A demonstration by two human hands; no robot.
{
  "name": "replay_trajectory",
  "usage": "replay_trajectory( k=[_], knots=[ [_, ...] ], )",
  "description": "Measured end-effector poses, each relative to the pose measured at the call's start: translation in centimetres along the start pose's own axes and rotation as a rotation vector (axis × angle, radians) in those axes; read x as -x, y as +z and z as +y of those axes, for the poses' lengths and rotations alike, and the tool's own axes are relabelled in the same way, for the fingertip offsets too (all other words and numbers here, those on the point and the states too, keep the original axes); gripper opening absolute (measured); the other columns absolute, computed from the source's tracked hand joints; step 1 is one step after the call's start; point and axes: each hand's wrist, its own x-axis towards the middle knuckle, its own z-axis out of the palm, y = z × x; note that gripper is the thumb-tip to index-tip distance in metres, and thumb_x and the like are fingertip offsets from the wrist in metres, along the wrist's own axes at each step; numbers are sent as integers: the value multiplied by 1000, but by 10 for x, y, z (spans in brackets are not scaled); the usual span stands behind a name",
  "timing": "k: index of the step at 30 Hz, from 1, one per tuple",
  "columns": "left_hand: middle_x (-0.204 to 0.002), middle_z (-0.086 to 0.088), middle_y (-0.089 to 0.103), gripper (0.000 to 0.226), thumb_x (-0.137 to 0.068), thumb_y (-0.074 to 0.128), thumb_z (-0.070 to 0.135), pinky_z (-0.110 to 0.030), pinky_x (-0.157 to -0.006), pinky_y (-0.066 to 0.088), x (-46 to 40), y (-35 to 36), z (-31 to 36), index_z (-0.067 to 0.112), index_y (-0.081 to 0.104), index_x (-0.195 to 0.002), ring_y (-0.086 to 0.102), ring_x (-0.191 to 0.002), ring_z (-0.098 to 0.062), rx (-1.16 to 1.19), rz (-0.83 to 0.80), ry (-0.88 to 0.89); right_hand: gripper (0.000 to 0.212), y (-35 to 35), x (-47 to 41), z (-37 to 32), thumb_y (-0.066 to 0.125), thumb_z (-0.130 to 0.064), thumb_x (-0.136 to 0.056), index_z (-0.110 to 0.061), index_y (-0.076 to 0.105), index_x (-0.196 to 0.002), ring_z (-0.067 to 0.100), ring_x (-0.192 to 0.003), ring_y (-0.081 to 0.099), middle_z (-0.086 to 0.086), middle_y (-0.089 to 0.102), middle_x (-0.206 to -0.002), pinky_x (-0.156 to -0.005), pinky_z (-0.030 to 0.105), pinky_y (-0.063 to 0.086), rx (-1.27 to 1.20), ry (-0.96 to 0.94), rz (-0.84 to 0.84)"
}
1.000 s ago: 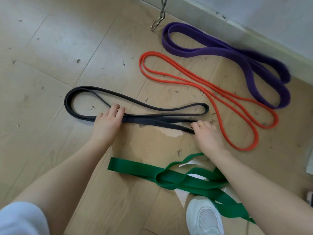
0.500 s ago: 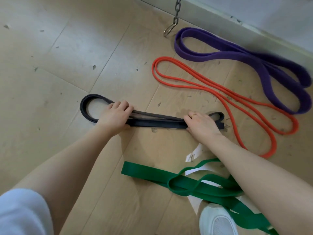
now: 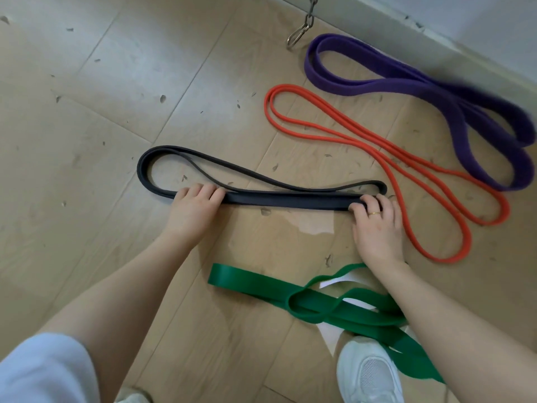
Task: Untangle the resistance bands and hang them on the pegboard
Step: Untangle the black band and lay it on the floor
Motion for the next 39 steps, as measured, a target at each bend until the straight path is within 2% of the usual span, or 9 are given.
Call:
replay_trajectory(
  k=[4, 12, 17, 20, 25, 29, 32, 35, 39],
  knots=[
    [-94, -19, 65, 35, -66, 72, -8, -46, -76, 49, -8, -2, -5, 0, 64, -98, 63, -82, -37, -65, 0, 62, 41, -15, -13, 4, 53, 5, -82, -8, 52, -121, 43, -127, 34, 16, 45, -136, -97, 53, 36, 21, 2, -110],
    [-122, -12, 58, 38, -86, 53, 1, -45, -100, 31, 0, -7, -24, 11, 56, -123, 48, -115, -35, 32, -33, 66, 28, -37, -12, 35, 50, -5, -90, -13, 57, -116, 26, -101, 57, 5, 61, -113, -84, 39, 49, -345, -87, -130],
    [-130, -11, 52, 39, -91, 46, 10, -40, -98, 32, -5, -2, -8, 12, 46, -130, 45, -119, -32, 54, -51, -60, 22, -17, -2, 34, 53, -13, -90, -10, 61, -110, 32, -106, 50, 11, 54, -110, -83, 45, 47, -290, 132, -110],
    [-134, -18, 46, 41, -91, 52, 13, -46, -100, 30, -11, -3, -4, 6, 44, -130, 41, -123, -37, 131, 71, -185, 46, -28, -3, 3, 63, -28, -84, -10, 52, -124, 36, -120, 44, 14, 48, -129, -101, 48, 36, -225, 9, 95],
    [-153, -16, 19, 76, -79, 55, 2, -44, -115, 4, -20, 2, -18, 10, 20, -146, 16, -142, -34, -21, 65, 60, 108, -26, -22, -43, 61, -59, -77, -14, -7, -149, 30, -145, -5, 10, -6, -158, -115, 45, -9, 74, -386, -214],
    [-128, -21, 54, 61, -75, 62, -1, -51, -108, 27, -35, -2, -35, 1, 44, -134, 49, -121, -40, -154, 69, 163, 71, -24, -40, -27, 54, -34, -88, -12, 20, -146, 27, -137, 29, 9, 32, -148, -116, 41, 8, 46, -360, -174],
    [-118, -20, 57, 63, -73, 75, 15, -54, -107, 26, -46, -14, -46, 4, 49, -130, 50, -117, -39, -152, -26, 86, 38, -28, -47, -19, 51, -33, -92, -14, 44, -124, 25, -115, 47, 6, 49, -126, -93, 34, 37, -6, -319, -208],
    [-114, -17, 59, 46, -76, 71, 17, -51, -103, 32, -51, -20, -43, 5, 56, -118, 54, -109, -37, -232, -85, 147, 27, -29, -45, -20, 47, -32, -95, -14, 46, -115, 24, -106, 51, 6, 51, -119, -79, 33, 40, 10, -312, -228],
    [-69, -14, 59, 28, -56, 77, -1, -37, -57, 49, -48, -22, -36, 2, 61, -78, 59, -59, -30, -354, -56, 260, 27, -34, -40, -17, 45, -30, -95, -14, 49, -118, 25, -108, 52, 5, 53, -118, -78, 34, 40, -16, -251, -157]
  ],
)
